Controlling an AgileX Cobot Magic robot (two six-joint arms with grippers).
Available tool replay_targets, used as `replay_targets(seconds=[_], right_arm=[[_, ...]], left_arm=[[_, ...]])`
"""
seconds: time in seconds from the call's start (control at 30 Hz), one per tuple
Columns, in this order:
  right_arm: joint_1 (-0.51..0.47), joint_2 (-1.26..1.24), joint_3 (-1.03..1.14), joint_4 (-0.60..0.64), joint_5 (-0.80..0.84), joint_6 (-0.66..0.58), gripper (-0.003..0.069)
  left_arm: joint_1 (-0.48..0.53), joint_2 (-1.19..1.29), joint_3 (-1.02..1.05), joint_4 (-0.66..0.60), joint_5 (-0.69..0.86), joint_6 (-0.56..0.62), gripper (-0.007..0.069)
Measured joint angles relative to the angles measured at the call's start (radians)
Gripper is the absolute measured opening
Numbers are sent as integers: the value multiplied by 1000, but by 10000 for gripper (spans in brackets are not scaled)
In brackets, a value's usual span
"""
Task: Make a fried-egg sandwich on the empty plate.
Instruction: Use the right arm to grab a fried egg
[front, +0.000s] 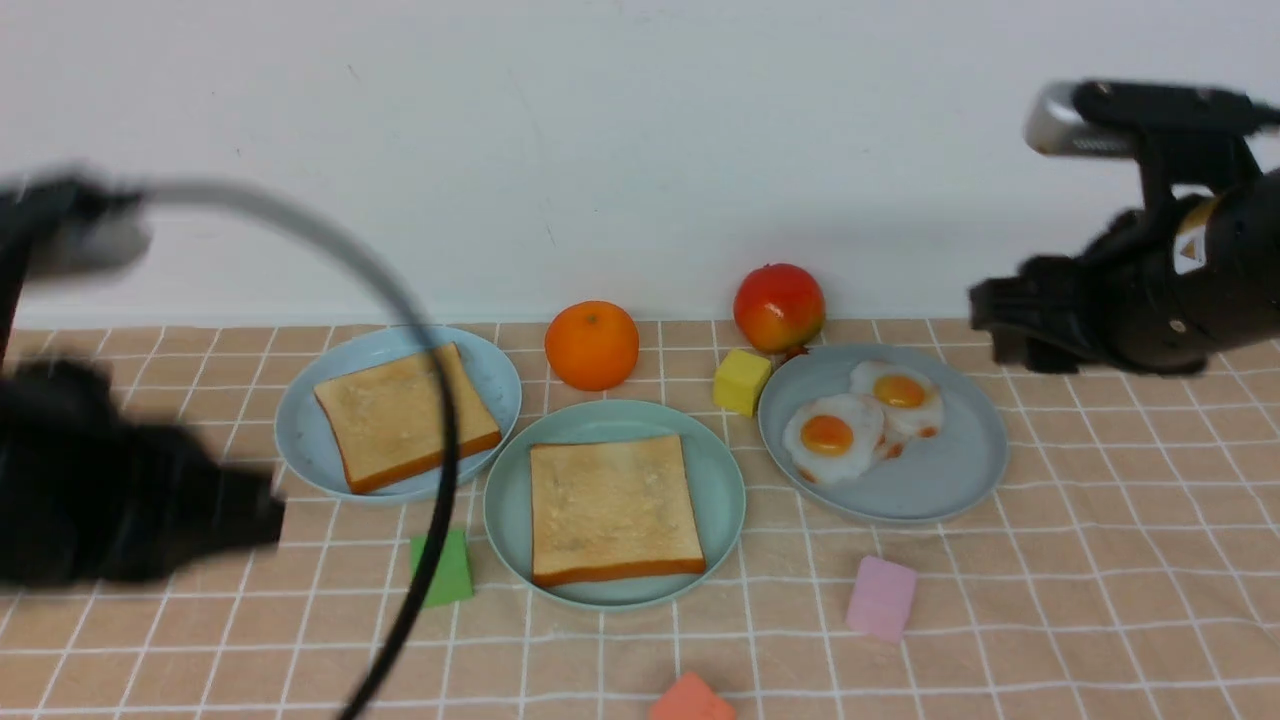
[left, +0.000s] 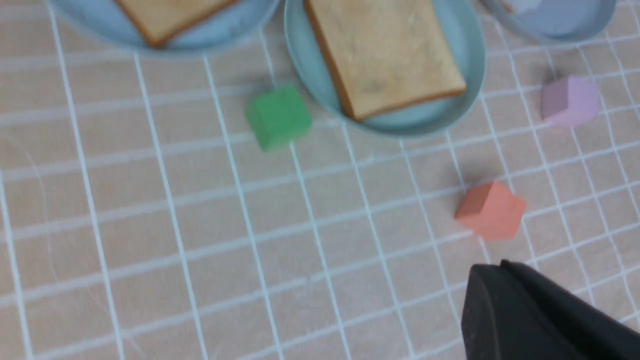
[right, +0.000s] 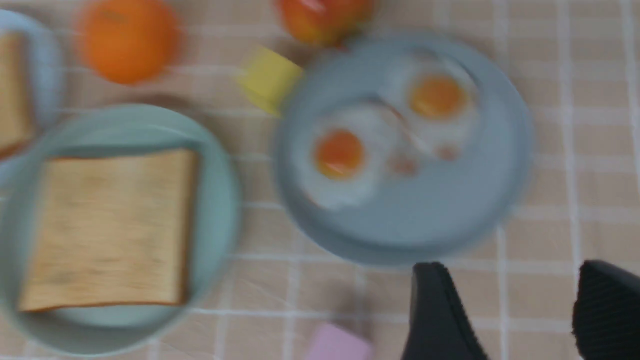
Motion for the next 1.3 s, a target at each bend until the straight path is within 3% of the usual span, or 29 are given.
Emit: replay_targets(seconds=[0.13, 0.3, 0.33, 0.4, 0.43, 0.6, 0.73, 0.87, 1.3], right_arm=[[-56, 38, 0, 92, 25, -4, 395], [-79, 98, -14, 285, -23, -140, 421], [-80, 133, -39, 369, -29, -202, 438], [-80, 159, -59, 403, -33, -238, 452], [-80, 198, -88, 441, -39, -270, 483], [-88, 334, -195, 453, -59, -286, 560], [-105, 442, -278, 456, -54, -285, 577], [-119, 526, -348, 468, -35, -282, 570], [-124, 662, -391, 564, 4, -265, 417]], left_arm=[[0, -81, 136, -43, -76, 0, -13], [0, -104, 208, -101, -118, 20, -13], [0, -104, 210, -134, -122, 77, -13], [0, -104, 210, -155, -123, 124, -13], [0, -105, 209, -200, -123, 227, -13], [0, -97, 184, -407, -155, 508, -13], [0, -51, 129, -574, -171, 700, -13], [0, 33, 47, -630, -101, 810, -13], [0, 123, -15, -640, -1, 831, -13]])
